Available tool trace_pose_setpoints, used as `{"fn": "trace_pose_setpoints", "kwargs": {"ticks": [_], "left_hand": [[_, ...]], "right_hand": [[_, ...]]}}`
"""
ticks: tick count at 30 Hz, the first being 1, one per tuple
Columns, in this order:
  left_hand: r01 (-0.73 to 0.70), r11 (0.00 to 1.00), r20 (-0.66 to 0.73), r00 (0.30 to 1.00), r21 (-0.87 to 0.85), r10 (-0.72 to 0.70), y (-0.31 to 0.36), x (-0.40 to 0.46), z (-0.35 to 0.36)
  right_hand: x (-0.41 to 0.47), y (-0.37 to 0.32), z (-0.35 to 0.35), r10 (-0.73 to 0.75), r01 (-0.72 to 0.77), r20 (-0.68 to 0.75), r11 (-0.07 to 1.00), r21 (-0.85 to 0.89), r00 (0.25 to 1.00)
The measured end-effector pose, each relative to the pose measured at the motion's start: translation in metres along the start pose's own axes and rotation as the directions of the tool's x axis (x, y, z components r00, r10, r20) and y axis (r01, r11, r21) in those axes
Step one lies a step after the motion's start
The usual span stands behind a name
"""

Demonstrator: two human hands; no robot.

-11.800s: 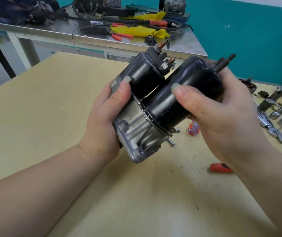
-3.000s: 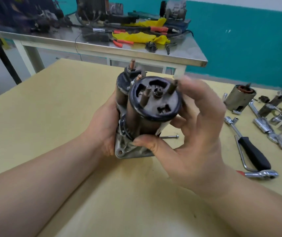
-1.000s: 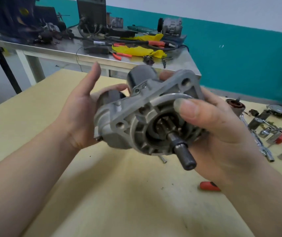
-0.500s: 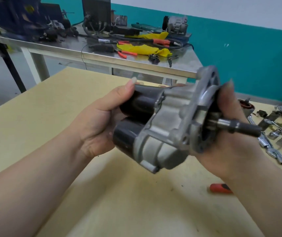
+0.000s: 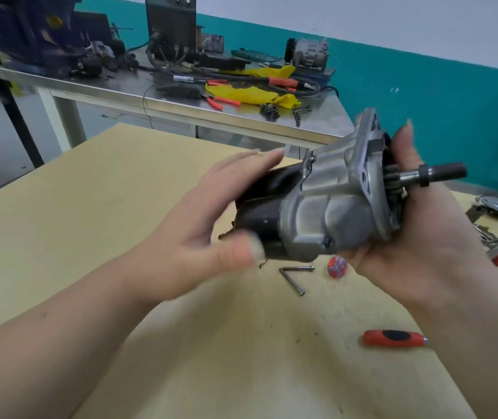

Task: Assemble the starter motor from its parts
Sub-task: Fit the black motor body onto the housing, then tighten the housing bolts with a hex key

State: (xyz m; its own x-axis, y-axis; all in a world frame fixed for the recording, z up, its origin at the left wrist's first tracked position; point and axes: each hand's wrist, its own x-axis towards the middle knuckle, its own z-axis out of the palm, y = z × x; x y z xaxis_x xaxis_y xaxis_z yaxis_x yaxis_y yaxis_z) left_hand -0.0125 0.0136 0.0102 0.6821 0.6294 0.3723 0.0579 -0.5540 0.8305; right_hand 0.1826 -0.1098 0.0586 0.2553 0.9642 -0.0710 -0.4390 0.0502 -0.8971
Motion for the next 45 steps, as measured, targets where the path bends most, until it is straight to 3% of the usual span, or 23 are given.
{"fn": "trace_pose_setpoints", "kwargs": {"ticks": [4, 7, 9, 11, 13, 15, 16, 17, 18, 22, 28, 33, 36, 38, 40, 41, 43, 44, 45], "left_hand": [[-0.301, 0.927, -0.039, 0.948, 0.225, 0.317, 0.009, -0.012, 0.008], [-0.357, 0.916, -0.117, 0.917, 0.185, 0.381, 0.008, -0.016, 0.009], [-0.325, 0.944, -0.159, 0.931, 0.054, 0.329, 0.004, -0.016, 0.009], [-0.233, 0.953, -0.172, 0.964, -0.192, 0.201, -0.005, -0.015, 0.008], [-0.123, 0.903, -0.077, 0.992, -0.412, 0.1, -0.012, -0.014, 0.005], [-0.013, 0.851, 0.058, 0.997, -0.526, 0.051, -0.022, -0.008, 0.001], [0.018, 0.837, 0.103, 0.994, -0.547, 0.046, -0.026, -0.006, 0.001], [0.049, 0.827, 0.138, 0.99, -0.559, 0.034, -0.029, -0.006, 0.001], [0.076, 0.816, 0.166, 0.986, -0.573, 0.024, -0.034, -0.006, 0.003], [0.177, 0.768, 0.264, 0.964, -0.616, -0.011, -0.051, -0.006, 0.007], [0.202, 0.783, 0.342, 0.939, -0.588, 0.015, -0.059, -0.002, -0.003], [0.13, 0.8, 0.257, 0.966, -0.585, 0.031, -0.053, -0.004, -0.01], [0.087, 0.818, 0.172, 0.985, -0.569, 0.015, -0.057, -0.003, -0.009], [0.069, 0.813, 0.16, 0.987, -0.578, 0.03, -0.057, -0.003, -0.008], [0.057, 0.804, 0.149, 0.988, -0.592, 0.04, -0.056, -0.003, -0.007], [0.054, 0.802, 0.148, 0.988, -0.595, 0.044, -0.056, -0.003, -0.007], [0.056, 0.796, 0.145, 0.989, -0.602, 0.04, -0.056, -0.003, -0.006], [0.056, 0.793, 0.142, 0.989, -0.607, 0.039, -0.055, -0.003, -0.006], [0.056, 0.789, 0.142, 0.989, -0.611, 0.04, -0.055, -0.003, -0.006]], "right_hand": [[-0.003, -0.004, 0.002, 0.061, -0.064, 0.058, 0.997, 0.038, 0.996], [-0.007, 0.0, -0.002, 0.082, -0.085, 0.094, 0.996, 0.034, 0.992], [-0.011, -0.002, -0.003, 0.142, -0.16, 0.142, 0.98, 0.121, 0.98], [-0.001, -0.01, 0.003, 0.239, -0.293, 0.216, 0.917, 0.27, 0.947], [0.001, -0.016, 0.013, 0.337, -0.345, 0.147, 0.938, 0.031, 0.93], [0.006, -0.005, 0.011, 0.29, -0.3, 0.302, 0.954, -0.013, 0.908], [0.007, -0.001, 0.004, 0.269, -0.241, 0.299, 0.962, -0.127, 0.916], [0.004, 0.005, 0.002, 0.162, -0.108, 0.217, 0.964, -0.243, 0.963], [0.003, 0.01, 0.0, 0.117, -0.065, 0.157, 0.951, -0.303, 0.981], [-0.003, 0.021, 0.01, 0.062, -0.04, 0.058, 0.946, -0.322, 0.996], [-0.005, 0.031, 0.013, 0.041, -0.026, 0.048, 0.961, -0.274, 0.998], [-0.003, 0.03, 0.015, 0.102, -0.088, 0.049, 0.969, -0.232, 0.994], [0.003, 0.024, 0.008, 0.144, -0.116, 0.067, 0.944, -0.309, 0.987], [0.012, 0.015, -0.006, 0.142, -0.146, -0.04, 0.904, -0.403, 0.989], [0.02, 0.008, -0.02, 0.037, -0.142, -0.194, 0.813, -0.565, 0.98], [0.022, 0.009, -0.026, -0.024, -0.135, -0.207, 0.682, -0.719, 0.978], [0.024, 0.018, -0.034, 0.009, -0.102, -0.102, 0.189, -0.977, 0.995], [0.023, 0.025, -0.035, 0.092, -0.067, -0.071, -0.04, -0.997, 0.993], [0.022, 0.032, -0.034, 0.148, -0.045, -0.075, -0.193, -0.98, 0.986]]}}
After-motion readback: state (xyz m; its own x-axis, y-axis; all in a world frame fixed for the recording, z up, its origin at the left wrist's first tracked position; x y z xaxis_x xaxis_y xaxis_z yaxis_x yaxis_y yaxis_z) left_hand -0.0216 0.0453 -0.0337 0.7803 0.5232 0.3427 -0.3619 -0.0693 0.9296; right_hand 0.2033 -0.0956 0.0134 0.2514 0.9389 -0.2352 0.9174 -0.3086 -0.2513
